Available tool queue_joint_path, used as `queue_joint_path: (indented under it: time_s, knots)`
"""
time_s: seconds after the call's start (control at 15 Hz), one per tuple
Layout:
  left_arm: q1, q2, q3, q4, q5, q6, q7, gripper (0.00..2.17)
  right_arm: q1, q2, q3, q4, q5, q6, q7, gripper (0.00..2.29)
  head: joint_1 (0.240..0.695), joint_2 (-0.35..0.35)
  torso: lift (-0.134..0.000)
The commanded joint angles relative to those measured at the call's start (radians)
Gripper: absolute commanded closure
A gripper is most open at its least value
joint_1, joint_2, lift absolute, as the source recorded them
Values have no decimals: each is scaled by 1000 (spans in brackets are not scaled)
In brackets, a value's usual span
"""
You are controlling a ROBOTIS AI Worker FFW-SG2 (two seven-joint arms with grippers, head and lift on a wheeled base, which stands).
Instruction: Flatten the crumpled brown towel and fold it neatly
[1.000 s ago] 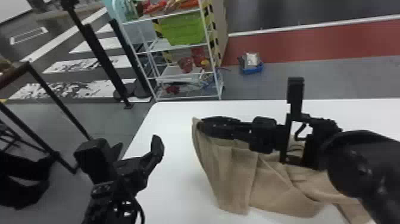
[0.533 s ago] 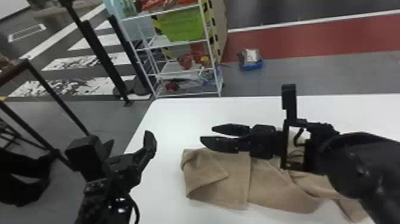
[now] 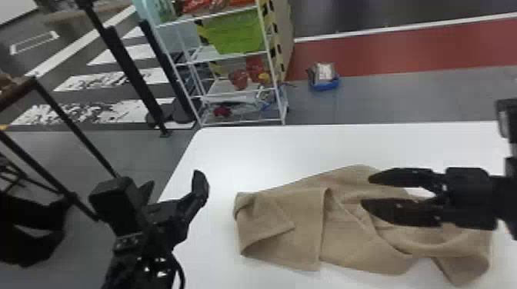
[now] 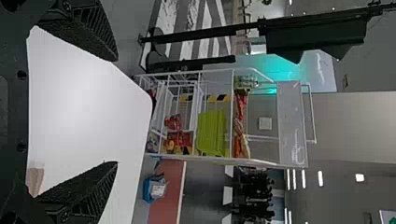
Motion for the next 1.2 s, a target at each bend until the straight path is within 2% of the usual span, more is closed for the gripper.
queue_joint_path:
  time_s: [0.0,0.07,0.2,0.27,0.33,0.53,0.87,1.13]
  knots:
    - [-7,-3,-9,3,-1,0,-1,93,93,-55,-102,-139,139,-21,127,201,695,350,-124]
    - [-7,-3,-12,5,-1,0,-1,93,121,-76,-144,-173,140,-36,193,201,695,350,-124]
    - [-7,-3,-13,6,-1,3,-9,93,137,-125,-200,-202,160,-82,193,225,695,350,-124]
    - [-7,-3,-12,9,-1,3,-9,93,133,-167,-197,-206,206,-125,193,289,695,350,-124]
    - [-7,-3,-12,11,-1,3,-9,93,119,-183,-179,-211,266,-131,193,340,695,350,-124]
    - [-4,-3,-21,8,-4,3,-15,93,88,-196,-69,-240,409,-106,193,350,695,325,-124]
    - [10,-3,-16,2,-4,3,-13,93,82,-231,103,-249,560,50,193,350,695,350,-124]
    - [10,-3,-21,2,-4,3,-15,93,85,-220,162,-213,593,56,193,407,695,350,-124]
